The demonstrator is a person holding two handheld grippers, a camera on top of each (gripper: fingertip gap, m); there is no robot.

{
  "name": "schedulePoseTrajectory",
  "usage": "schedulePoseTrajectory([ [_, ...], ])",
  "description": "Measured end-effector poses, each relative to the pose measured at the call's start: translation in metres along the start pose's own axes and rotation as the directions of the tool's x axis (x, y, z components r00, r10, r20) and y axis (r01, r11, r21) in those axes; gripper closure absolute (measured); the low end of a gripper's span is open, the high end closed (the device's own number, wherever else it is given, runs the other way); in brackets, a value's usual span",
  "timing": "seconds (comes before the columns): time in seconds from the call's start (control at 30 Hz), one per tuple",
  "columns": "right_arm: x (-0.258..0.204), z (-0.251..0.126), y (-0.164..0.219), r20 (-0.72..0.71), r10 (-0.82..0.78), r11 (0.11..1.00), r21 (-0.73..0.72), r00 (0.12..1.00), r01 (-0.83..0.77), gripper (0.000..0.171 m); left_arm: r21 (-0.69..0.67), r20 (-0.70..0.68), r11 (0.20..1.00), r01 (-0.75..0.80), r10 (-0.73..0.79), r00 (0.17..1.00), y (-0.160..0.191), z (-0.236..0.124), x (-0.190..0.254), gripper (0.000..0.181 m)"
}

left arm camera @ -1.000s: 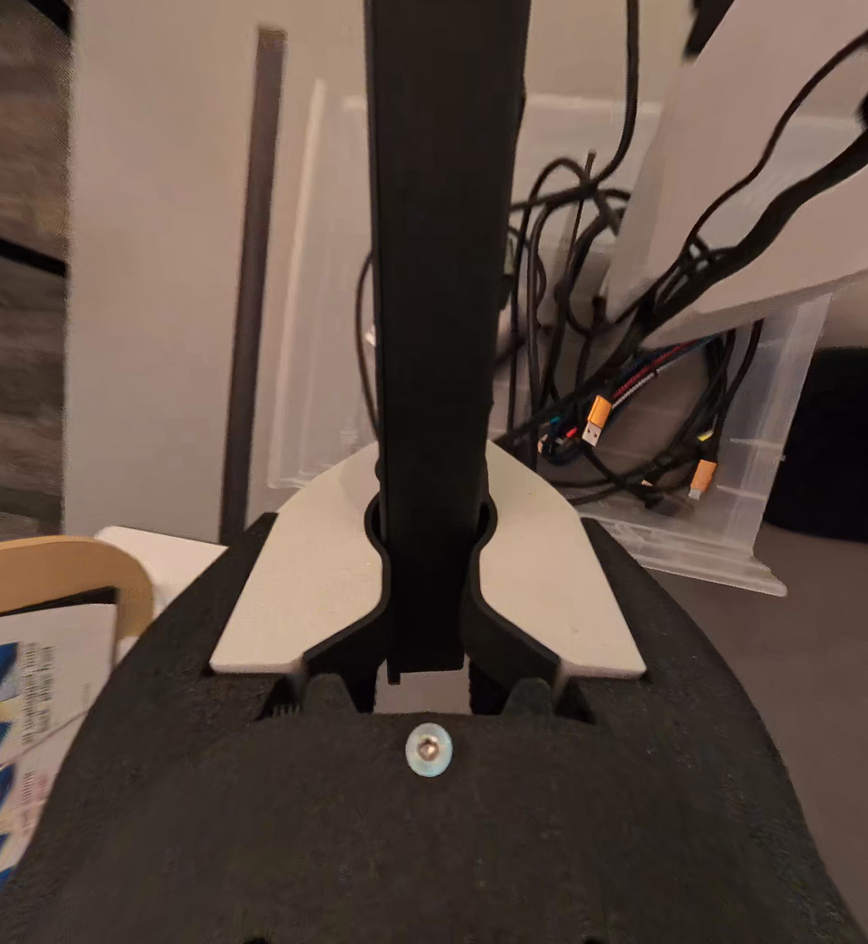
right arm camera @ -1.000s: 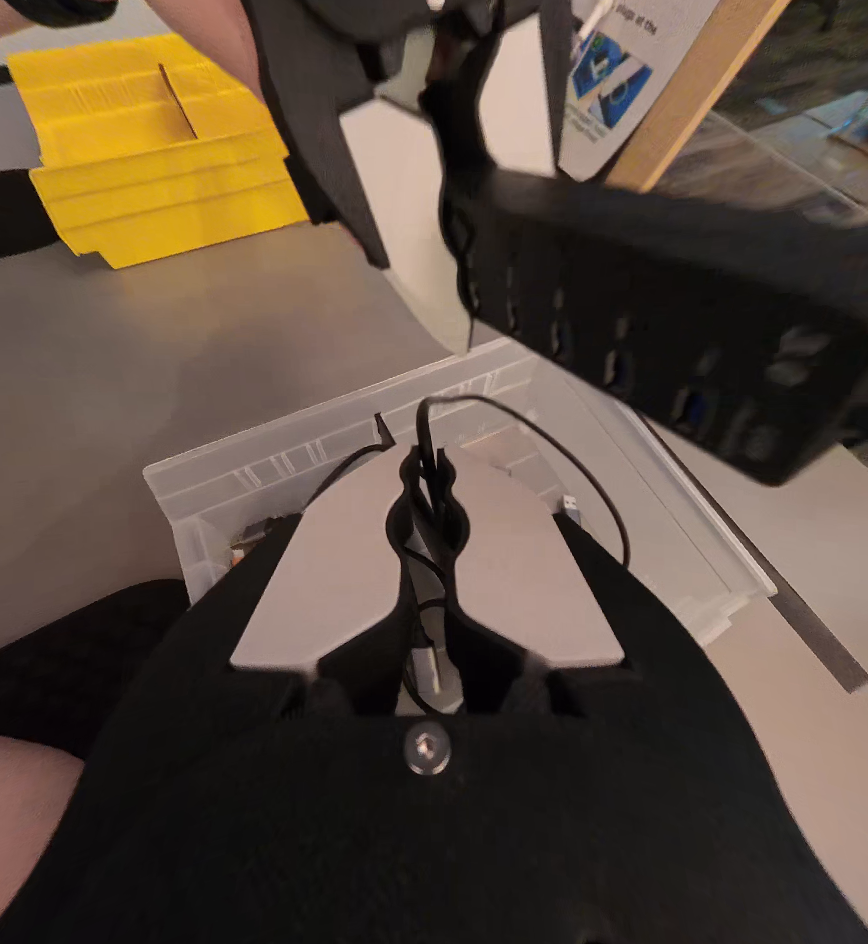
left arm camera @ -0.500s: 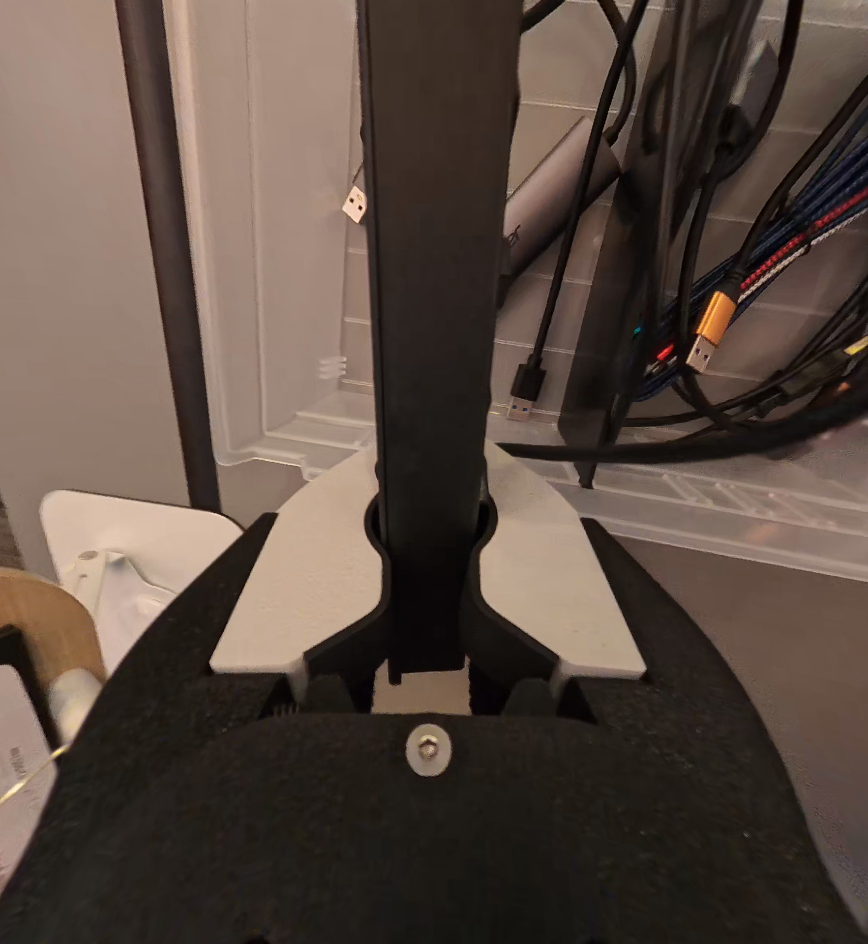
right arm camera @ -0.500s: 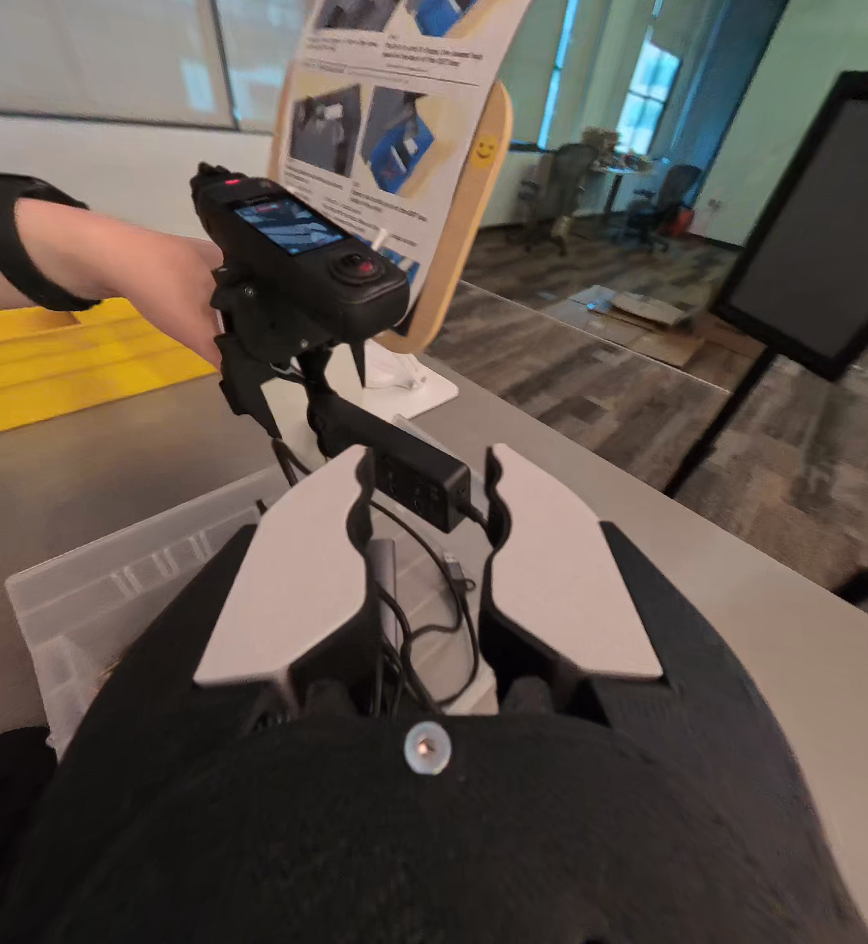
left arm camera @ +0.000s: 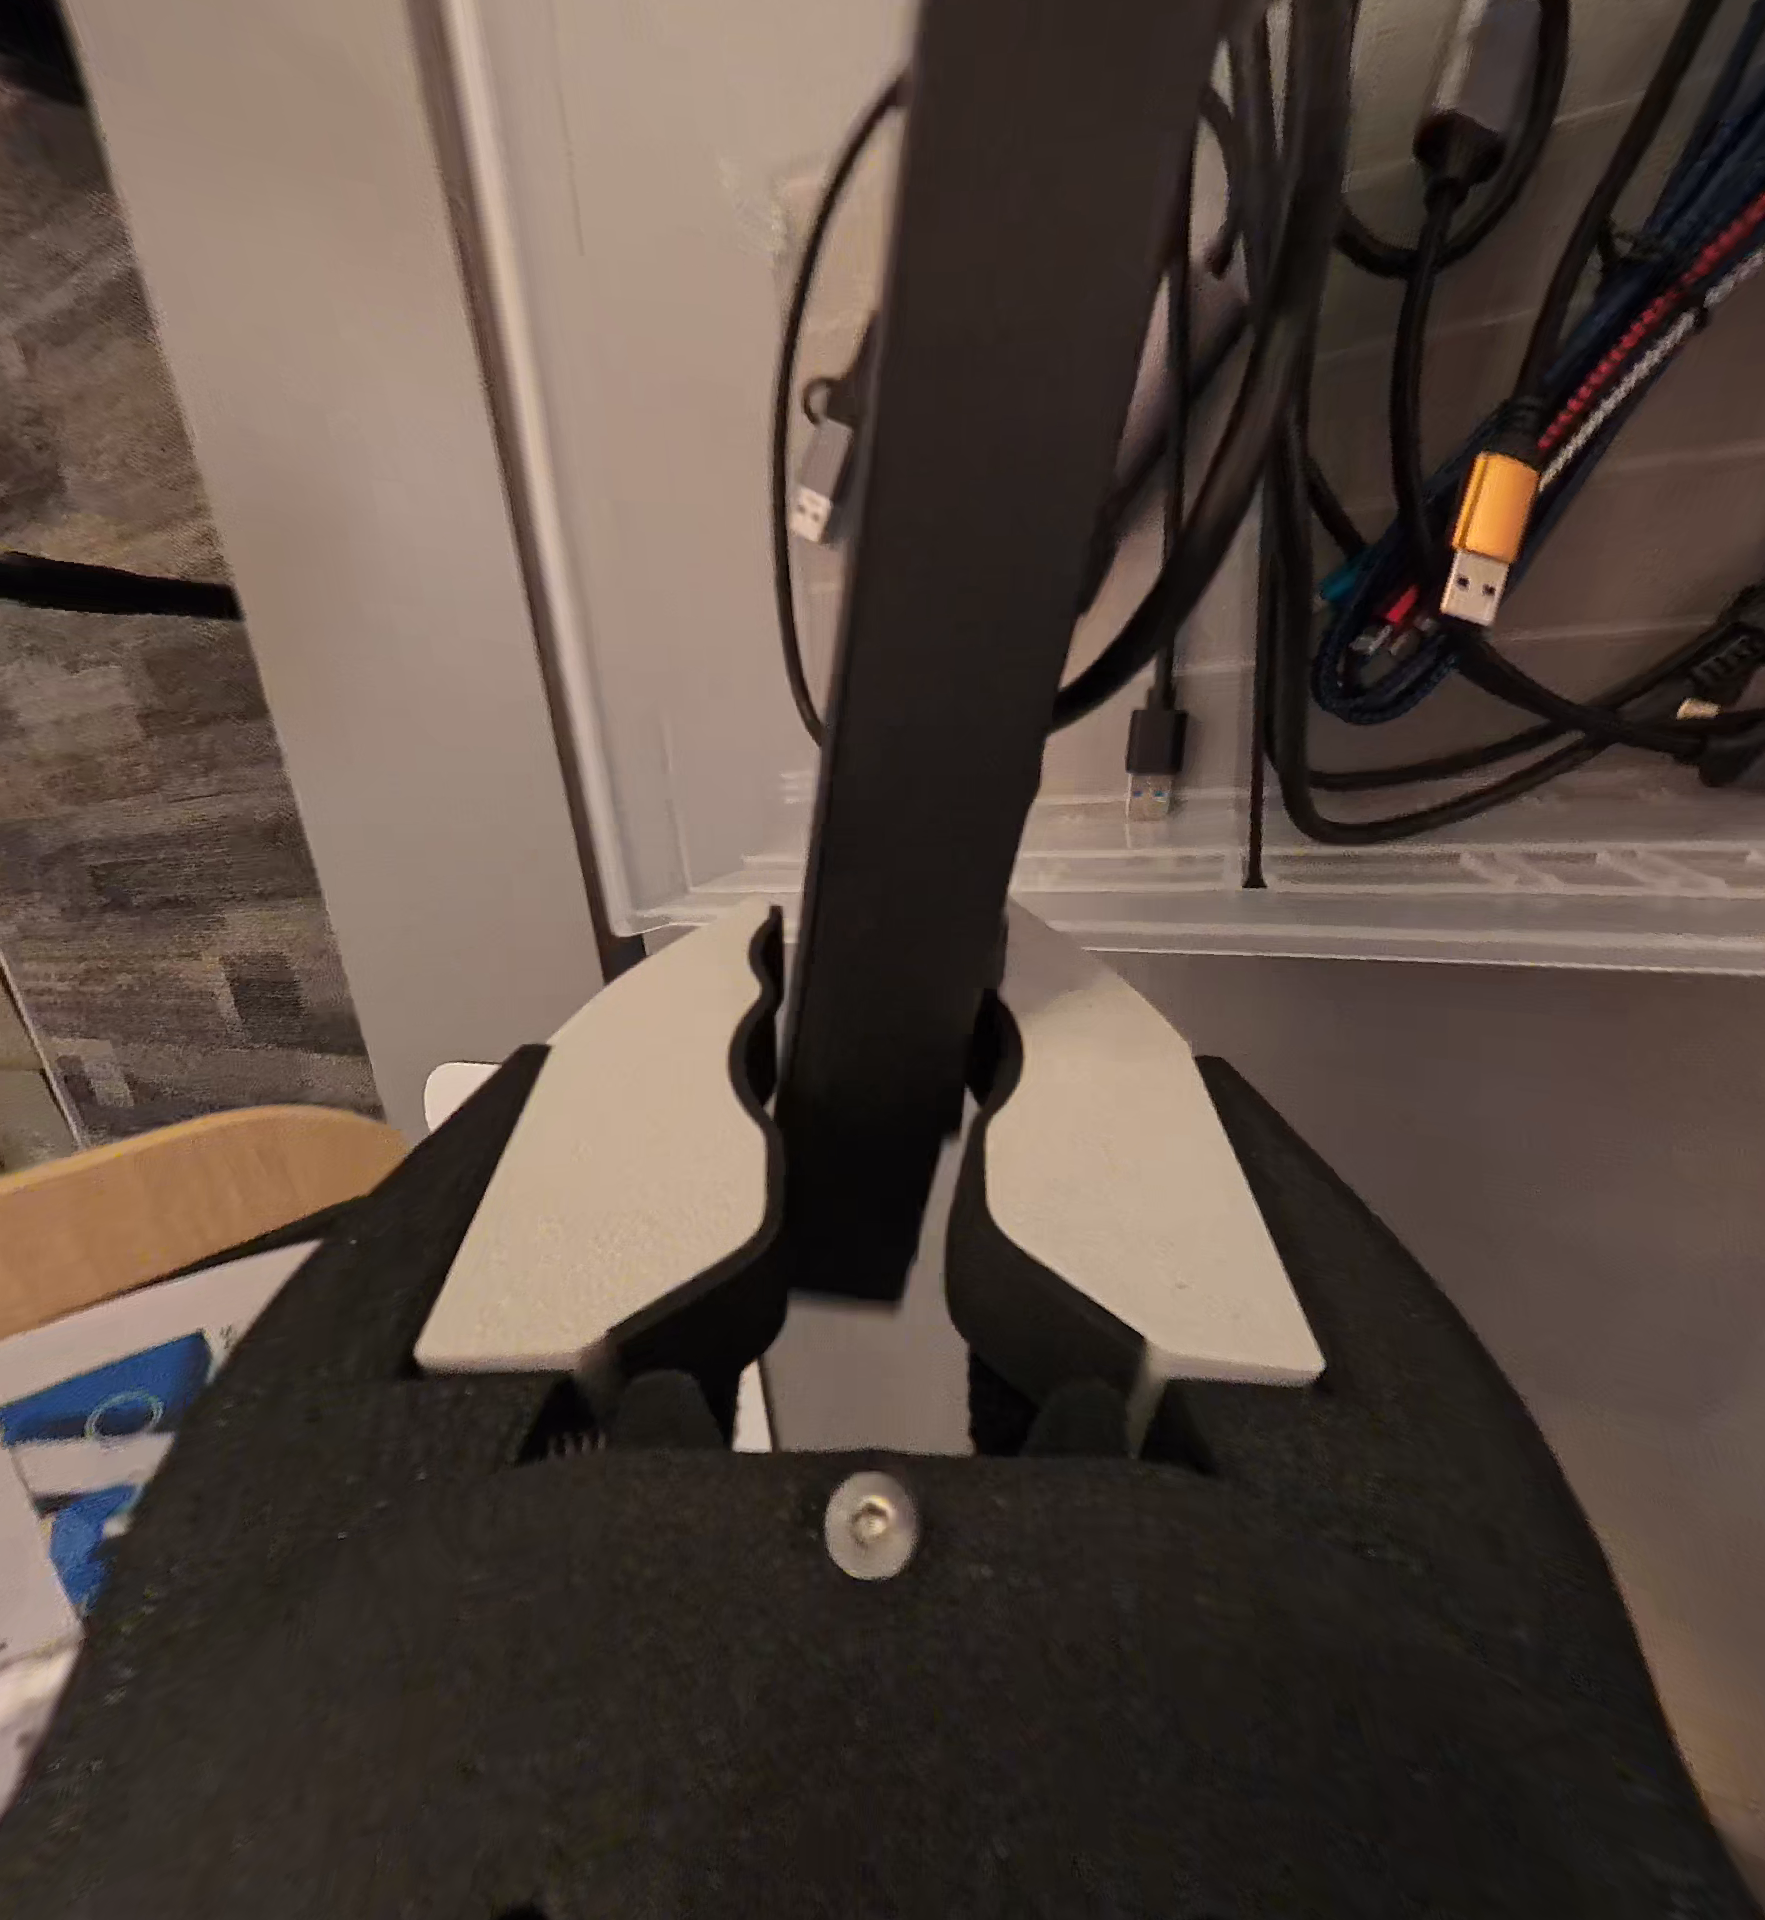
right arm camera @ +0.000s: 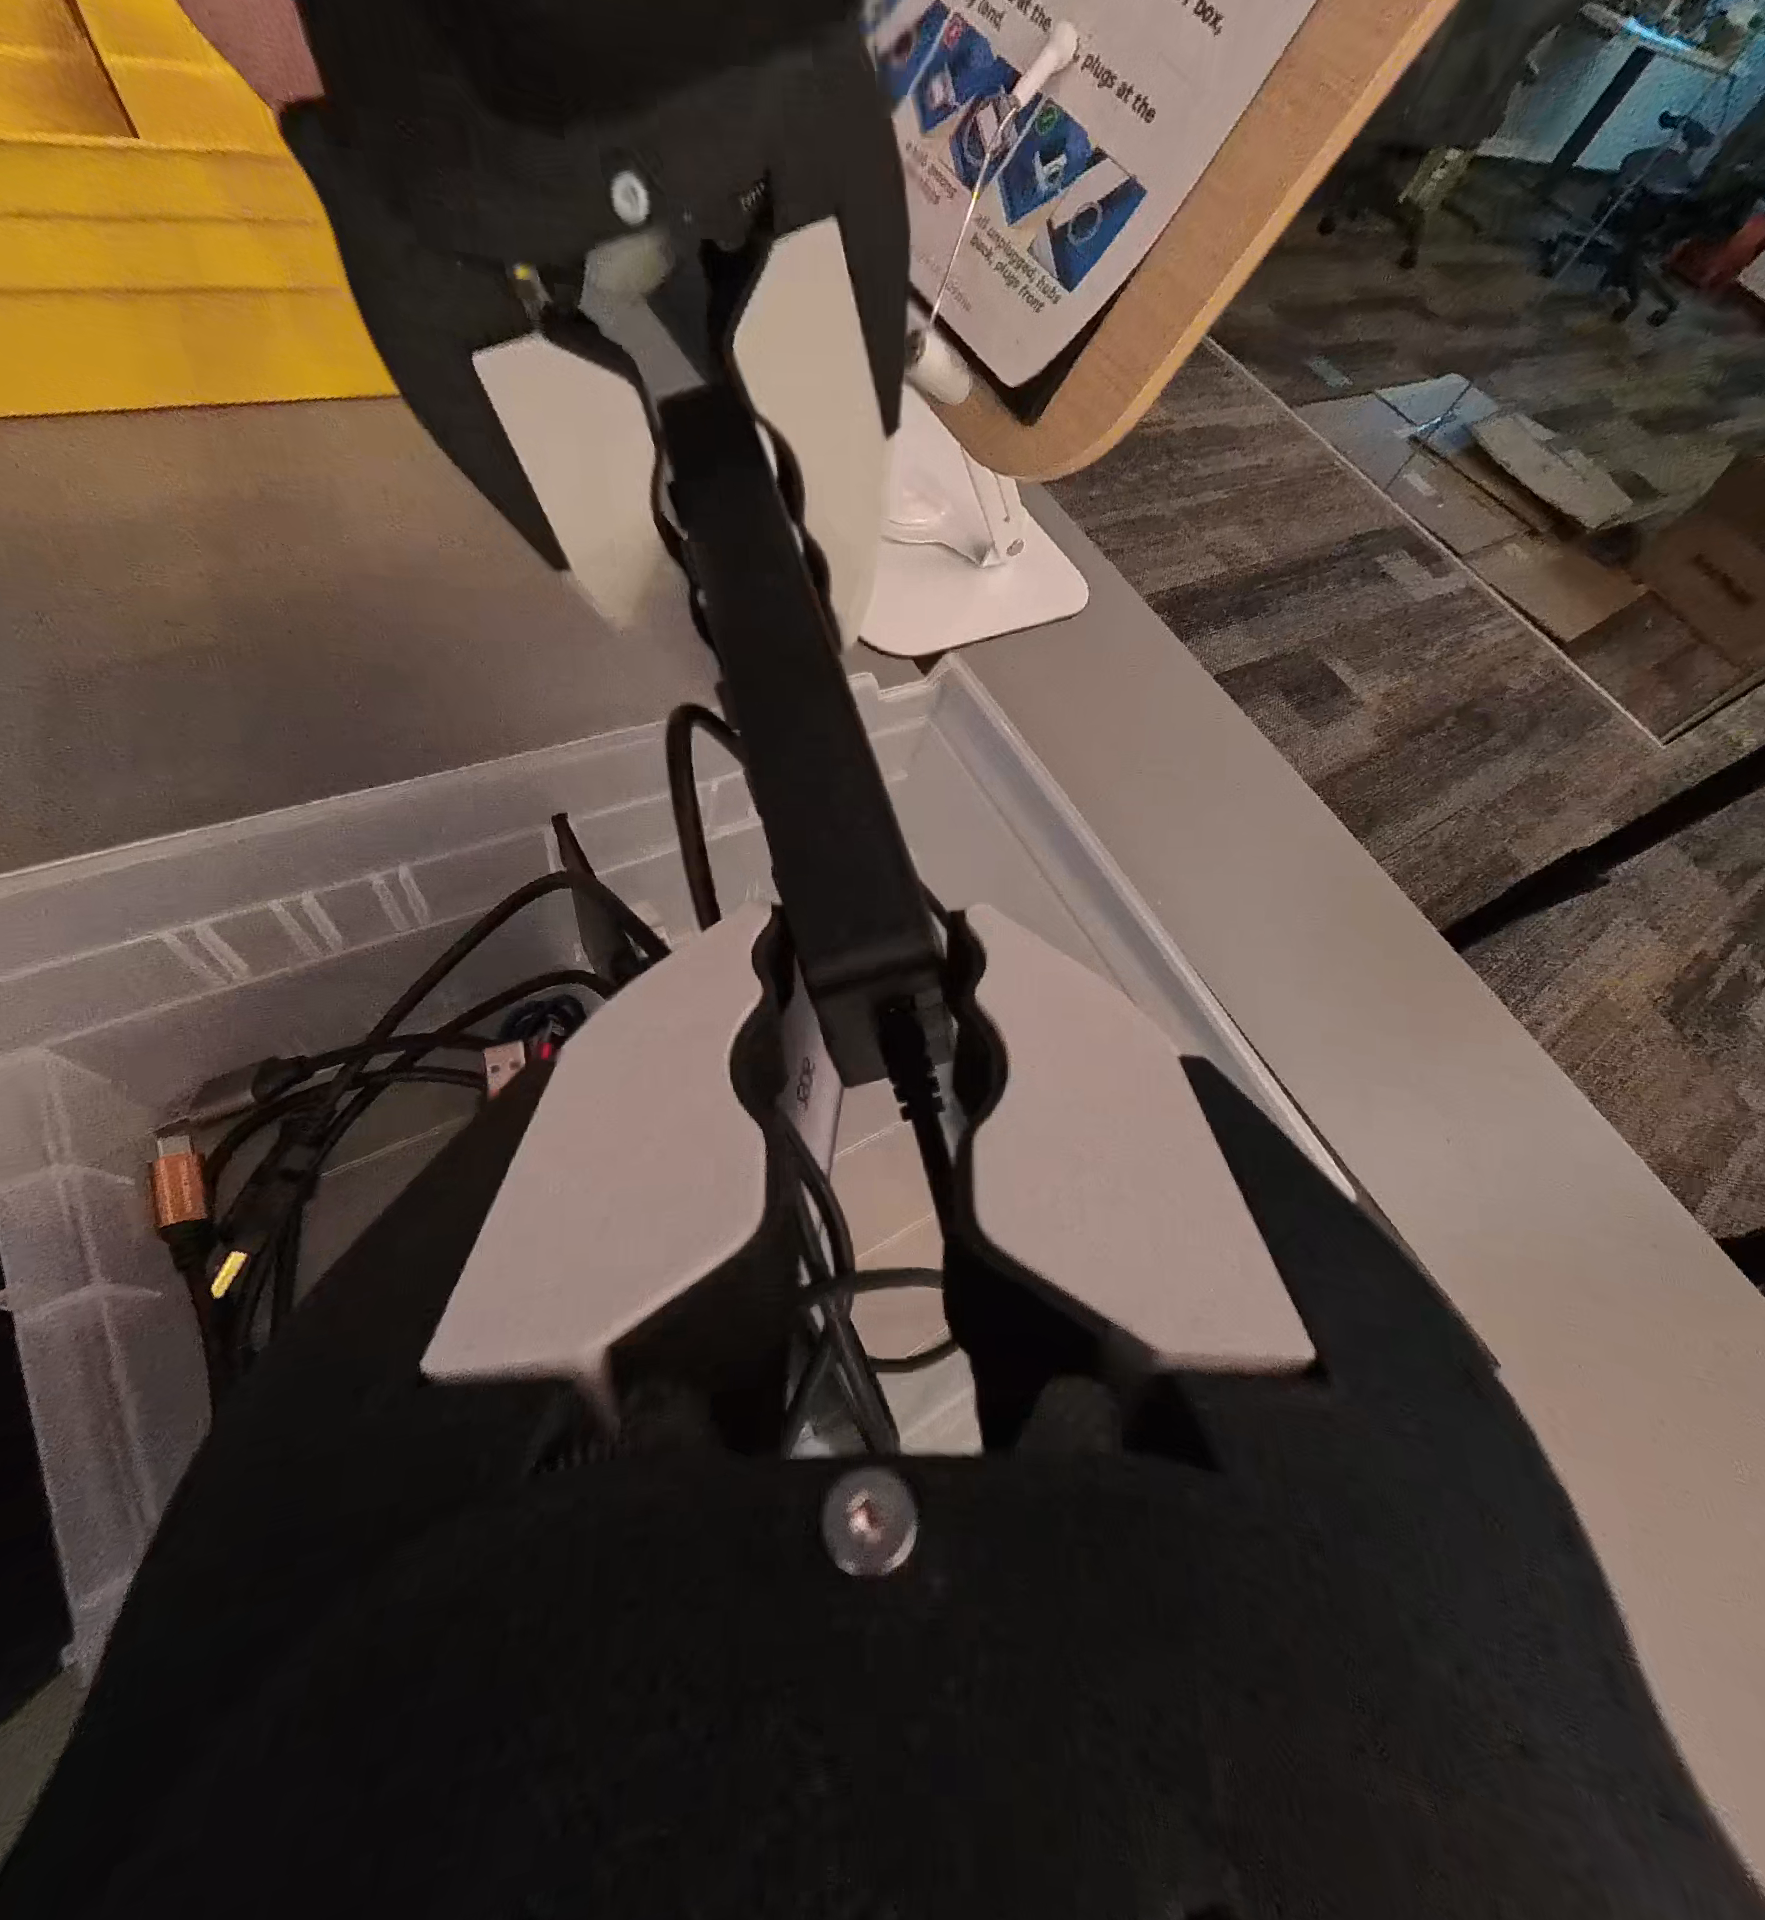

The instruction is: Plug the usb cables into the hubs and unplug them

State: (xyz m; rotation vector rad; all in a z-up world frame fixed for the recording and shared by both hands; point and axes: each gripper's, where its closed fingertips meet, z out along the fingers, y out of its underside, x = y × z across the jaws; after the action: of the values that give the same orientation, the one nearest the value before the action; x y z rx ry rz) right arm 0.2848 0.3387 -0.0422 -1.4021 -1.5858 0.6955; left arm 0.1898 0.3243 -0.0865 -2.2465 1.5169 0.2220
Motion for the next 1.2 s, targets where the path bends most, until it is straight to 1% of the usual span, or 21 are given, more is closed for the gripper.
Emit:
schedulePoseTrajectory([
  [0.07,0.002,-0.001,0.01,-0.017,0.018,0.997,-0.07,1.0,-0.02,0.143,0.089,0.07,0.995,0.042,-0.048,0.996,-0.002,-0.013,-0.013,0.138],
  [0.13,0.006,0.001,0.026,-0.037,0.047,0.985,-0.162,0.998,-0.053,0.145,0.165,0.155,0.984,0.073,-0.099,0.983,0.002,-0.031,-0.027,0.141],
  [0.23,0.016,0.008,0.04,-0.078,0.115,0.965,-0.228,0.99,-0.13,0.145,0.235,0.201,0.966,0.109,-0.158,0.967,0.016,-0.059,-0.029,0.142],
  [0.3,0.019,0.005,0.062,-0.116,0.14,0.914,-0.368,0.983,-0.173,0.145,0.269,0.207,0.955,0.126,-0.185,0.961,0.027,-0.075,-0.019,0.144],
  [0.33,0.018,0.002,0.069,-0.121,0.149,0.895,-0.406,0.981,-0.186,0.146,0.29,0.214,0.948,0.132,-0.199,0.956,0.032,-0.083,-0.013,0.146],
  [0.4,0.018,0.0,0.072,-0.133,0.185,0.885,-0.407,0.974,-0.224,0.146,0.332,0.233,0.934,0.13,-0.214,0.949,0.042,-0.098,0.003,0.148],
  [0.47,0.019,0.008,0.075,-0.132,0.226,0.879,-0.4,0.965,-0.26,0.145,0.374,0.252,0.917,0.135,-0.241,0.937,0.052,-0.113,0.02,0.149],
  [0.57,0.035,0.014,0.089,-0.24,0.217,0.833,-0.46,0.946,-0.308,0.139,0.479,0.244,0.858,0.186,-0.334,0.911,0.063,-0.137,0.048,0.149],
  [0.63,0.041,0.001,0.089,-0.289,0.241,0.82,-0.45,0.927,-0.353,0.139,0.571,0.199,0.786,0.237,-0.412,0.889,0.068,-0.155,0.065,0.15],
  [0.7,0.044,-0.026,0.074,-0.325,0.283,0.854,-0.343,0.902,-0.391,0.139,0.635,0.159,0.728,0.259,-0.451,0.878,0.073,-0.17,0.079,0.15],
  [0.73,0.047,-0.042,0.063,-0.347,0.313,0.874,-0.26,0.884,-0.411,0.138,0.652,0.162,0.713,0.256,-0.462,0.872,0.078,-0.176,0.083,0.151],
  [0.77,0.047,-0.058,0.054,-0.353,0.352,0.885,-0.177,0.867,-0.431,0.13,0.659,0.18,0.709,0.252,-0.474,0.862,0.084,-0.181,0.085,0.151],
  [0.8,0.041,-0.073,0.047,-0.329,0.397,0.885,-0.11,0.857,-0.453,0.119,0.659,0.205,0.711,0.245,-0.484,0.851,0.091,-0.185,0.085,0.151],
  [0.83,0.033,-0.085,0.046,-0.307,0.44,0.874,-0.07,0.844,-0.48,0.118,0.657,0.224,0.714,0.243,-0.492,0.841,0.098,-0.187,0.086,0.151],
  [0.87,0.025,-0.097,0.053,-0.307,0.468,0.856,-0.074,0.829,-0.511,0.116,0.659,0.232,0.71,0.247,-0.504,0.832,0.106,-0.188,0.087,0.151],
  [0.9,0.016,-0.108,0.069,-0.333,0.482,0.83,-0.122,0.81,-0.544,0.115,0.678,0.232,0.692,0.247,-0.521,0.821,0.112,-0.191,0.087,0.153],
  [0.97,-0.005,-0.129,0.105,-0.391,0.446,0.781,-0.268,0.805,-0.563,0.118,0.718,0.228,0.66,0.223,-0.525,0.82,0.114,-0.199,0.084,0.156],
  [1.0,-0.012,-0.136,0.116,-0.399,0.413,0.778,-0.313,0.819,-0.544,0.123,0.724,0.209,0.647,0.238,-0.535,0.819,0.116,-0.201,0.083,0.156],
  [1.03,-0.013,-0.141,0.125,-0.419,0.381,0.784,-0.326,0.824,-0.528,0.125,0.734,0.184,0.63,0.252,-0.542,0.82,0.117,-0.205,0.082,0.156],
  [1.1,-0.008,-0.144,0.137,-0.442,0.385,0.786,-0.304,0.81,-0.539,0.129,0.767,0.123,0.584,0.266,-0.54,0.832,0.114,-0.213,0.085,0.156],
  [1.2,-0.004,-0.127,0.142,-0.396,0.398,0.813,-0.265,0.827,-0.518,0.132,0.789,0.029,0.533,0.306,-0.529,0.848,0.113,-0.22,0.092,0.156],
])
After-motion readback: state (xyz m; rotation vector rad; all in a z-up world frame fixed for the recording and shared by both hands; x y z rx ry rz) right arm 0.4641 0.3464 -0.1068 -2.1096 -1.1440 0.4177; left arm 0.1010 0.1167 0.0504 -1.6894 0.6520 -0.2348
